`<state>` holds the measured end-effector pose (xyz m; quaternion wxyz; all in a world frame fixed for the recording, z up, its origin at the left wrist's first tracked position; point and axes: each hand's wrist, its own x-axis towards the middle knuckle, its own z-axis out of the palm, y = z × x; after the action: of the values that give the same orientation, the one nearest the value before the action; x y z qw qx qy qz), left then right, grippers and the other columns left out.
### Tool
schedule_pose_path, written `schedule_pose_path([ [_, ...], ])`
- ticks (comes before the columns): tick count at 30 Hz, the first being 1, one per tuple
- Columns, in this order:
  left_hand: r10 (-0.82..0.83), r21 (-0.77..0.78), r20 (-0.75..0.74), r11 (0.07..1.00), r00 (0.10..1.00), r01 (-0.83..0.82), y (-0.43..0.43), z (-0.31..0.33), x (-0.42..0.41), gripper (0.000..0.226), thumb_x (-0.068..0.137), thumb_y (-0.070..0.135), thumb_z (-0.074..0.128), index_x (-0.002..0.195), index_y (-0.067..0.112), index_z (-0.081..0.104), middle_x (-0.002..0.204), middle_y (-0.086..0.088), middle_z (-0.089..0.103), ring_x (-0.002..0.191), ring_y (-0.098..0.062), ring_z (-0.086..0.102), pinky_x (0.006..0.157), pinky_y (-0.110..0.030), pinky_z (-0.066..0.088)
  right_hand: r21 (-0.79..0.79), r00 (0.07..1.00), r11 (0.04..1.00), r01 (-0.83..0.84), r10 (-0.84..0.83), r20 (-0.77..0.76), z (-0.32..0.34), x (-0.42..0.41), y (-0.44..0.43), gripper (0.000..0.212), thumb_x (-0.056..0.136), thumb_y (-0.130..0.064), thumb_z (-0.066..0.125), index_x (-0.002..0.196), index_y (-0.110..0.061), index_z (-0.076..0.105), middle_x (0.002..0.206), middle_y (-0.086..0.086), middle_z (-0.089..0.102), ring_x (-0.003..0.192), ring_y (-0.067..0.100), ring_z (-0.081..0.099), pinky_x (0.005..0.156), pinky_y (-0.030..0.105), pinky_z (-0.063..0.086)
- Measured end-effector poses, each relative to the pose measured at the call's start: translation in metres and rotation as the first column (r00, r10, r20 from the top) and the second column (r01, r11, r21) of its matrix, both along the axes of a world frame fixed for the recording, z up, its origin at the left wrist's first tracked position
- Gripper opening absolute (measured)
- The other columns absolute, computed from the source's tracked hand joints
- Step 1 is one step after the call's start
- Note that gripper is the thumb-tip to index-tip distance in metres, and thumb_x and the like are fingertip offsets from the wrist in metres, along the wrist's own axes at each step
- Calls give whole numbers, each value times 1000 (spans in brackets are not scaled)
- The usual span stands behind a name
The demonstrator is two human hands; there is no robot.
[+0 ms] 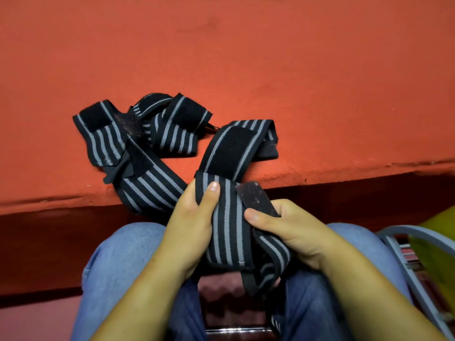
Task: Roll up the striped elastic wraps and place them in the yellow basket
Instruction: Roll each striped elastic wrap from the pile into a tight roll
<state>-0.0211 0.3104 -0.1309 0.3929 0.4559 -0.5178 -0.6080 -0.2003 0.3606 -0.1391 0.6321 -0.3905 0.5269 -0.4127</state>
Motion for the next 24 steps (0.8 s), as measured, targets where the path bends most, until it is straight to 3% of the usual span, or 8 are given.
schedule_pose_path([
  [6, -2, -72, 5, 997, 1000, 3, 1, 3, -3, 22, 109, 29, 47, 121, 23, 63, 101, 13, 77, 95, 0, 72, 83, -21, 54, -67, 997, 998, 10, -5, 80, 5, -6, 4, 33, 67, -36, 87, 88, -11, 84, 92, 12, 80, 82, 17, 77, 73, 26, 59],
  [9, 124, -92, -28, 988, 992, -127, -5, 3, -1, 27, 108, 9, 46, 127, 25, 57, 90, 12, 71, 74, 5, 65, 66, -11, 52, -101, 954, 994, 36, -4, 300, 11, -14, 6, 53, 50, -44, 101, 87, -11, 84, 87, 11, 79, 76, 18, 77, 69, 28, 61],
  [12, 117, -365, 207, 930, 971, -34, -10, -7, 7, 75, 94, -8, 59, 142, 48, 43, 135, 12, 51, 115, 2, 57, 97, -24, 51, -155, 876, 988, -24, 96, 473, 17, -17, 14, 46, 56, -43, 100, 91, -16, 84, 88, 8, 80, 80, 18, 78, 73, 30, 62],
  [14, 31, -477, 417, 858, 908, 190, -9, -11, 7, 90, 90, -3, 70, 151, 53, 34, 155, 18, 30, 143, 0, 35, 116, -26, 36, -218, 808, 974, -58, 174, 563, 23, -14, 16, 32, 92, -28, 76, 116, -6, 77, 110, 18, 77, 105, 26, 75, 94, 36, 59],
  [16, -60, -453, 543, 819, 837, 353, -10, -12, 2, 101, 90, 4, 76, 155, 59, 22, 163, 26, 9, 151, -1, 13, 122, -26, 21, -271, 780, 954, 130, 70, 622, 24, -24, 16, 39, 112, -5, 33, 141, 16, 48, 138, 37, 57, 134, 43, 56, 116, 47, 40],
  [18, -84, -404, 636, 811, 767, 424, -16, -8, -6, 113, 87, 7, 77, 156, 61, 7, 165, 30, -5, 151, 1, 4, 126, -40, 17, -165, 722, 967, 193, -27, 691, 24, -22, 20, 43, 113, -8, 30, 143, 20, 40, 142, 42, 50, 137, 49, 51, 118, 50, 34],
  [21, -35, -367, 738, 817, 674, 444, -34, 0, -17, 116, 83, 21, 80, 158, 55, -2, 169, 21, -5, 153, -4, 6, 121, -55, 15, -4, 738, 996, 86, -61, 672, 12, -27, 9, 63, 67, -46, 97, 99, 5, 79, 81, 27, 74, 77, 31, 74, 82, 38, 60],
  [24, 108, -480, 758, 761, 644, 437, -59, 5, -26, 105, 85, 28, 79, 159, 51, 8, 170, 9, 11, 154, -17, 18, 120, -55, 25, 106, 755, 933, 344, -342, 560, 16, -33, 8, 66, 24, -56, 106, 51, -8, 68, 35, 3, 47, 37, 16, 49, 61, 30, 54],
])
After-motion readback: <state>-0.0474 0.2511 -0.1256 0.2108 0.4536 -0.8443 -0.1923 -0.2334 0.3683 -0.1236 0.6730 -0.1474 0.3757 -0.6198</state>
